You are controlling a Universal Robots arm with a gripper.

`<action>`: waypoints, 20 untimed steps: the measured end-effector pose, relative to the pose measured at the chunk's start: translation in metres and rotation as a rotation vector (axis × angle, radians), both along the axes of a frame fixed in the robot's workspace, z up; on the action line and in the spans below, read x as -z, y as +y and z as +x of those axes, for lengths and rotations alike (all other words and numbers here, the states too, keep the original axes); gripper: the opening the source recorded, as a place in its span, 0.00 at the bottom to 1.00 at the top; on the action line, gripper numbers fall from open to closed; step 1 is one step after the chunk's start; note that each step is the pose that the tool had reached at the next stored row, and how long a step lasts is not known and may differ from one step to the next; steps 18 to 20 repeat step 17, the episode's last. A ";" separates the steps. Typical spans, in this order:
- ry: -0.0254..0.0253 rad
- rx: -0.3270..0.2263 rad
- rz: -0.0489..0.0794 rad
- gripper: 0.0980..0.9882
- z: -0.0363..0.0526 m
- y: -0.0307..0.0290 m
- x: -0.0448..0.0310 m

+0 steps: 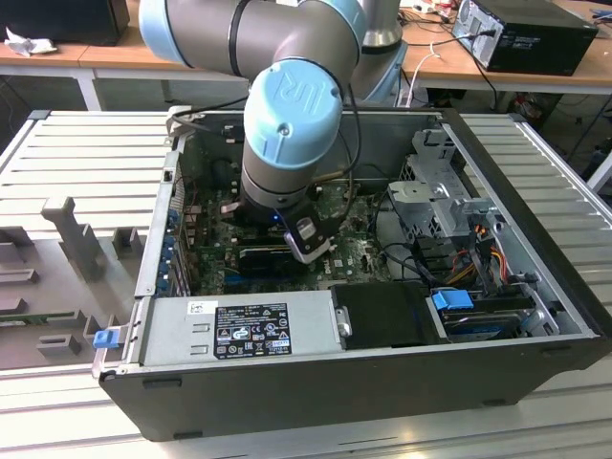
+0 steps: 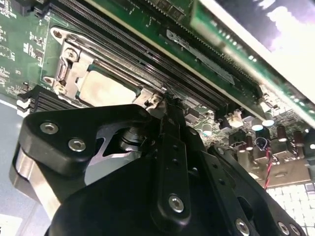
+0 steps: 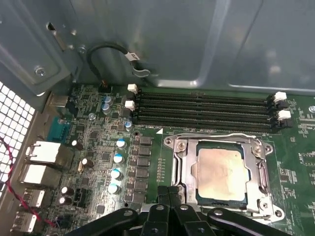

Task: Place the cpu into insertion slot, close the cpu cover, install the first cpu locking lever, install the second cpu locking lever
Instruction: 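Install the second cpu locking lever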

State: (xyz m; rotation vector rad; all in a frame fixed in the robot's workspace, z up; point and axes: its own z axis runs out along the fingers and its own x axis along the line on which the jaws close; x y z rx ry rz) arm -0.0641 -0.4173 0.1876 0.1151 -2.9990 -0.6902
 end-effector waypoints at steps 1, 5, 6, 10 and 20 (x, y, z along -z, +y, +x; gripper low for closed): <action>0.0005 0.000 0.000 0.01 -0.0003 0.0005 0.0010; -0.0002 0.000 0.001 0.01 -0.0017 0.0011 -0.0001; 0.0001 0.000 0.001 0.01 -0.0019 0.0013 -0.0045; 0.0002 0.000 0.000 0.01 -0.0022 0.0029 -0.0155; 0.0002 0.000 -0.005 0.01 -0.0023 0.0036 -0.0297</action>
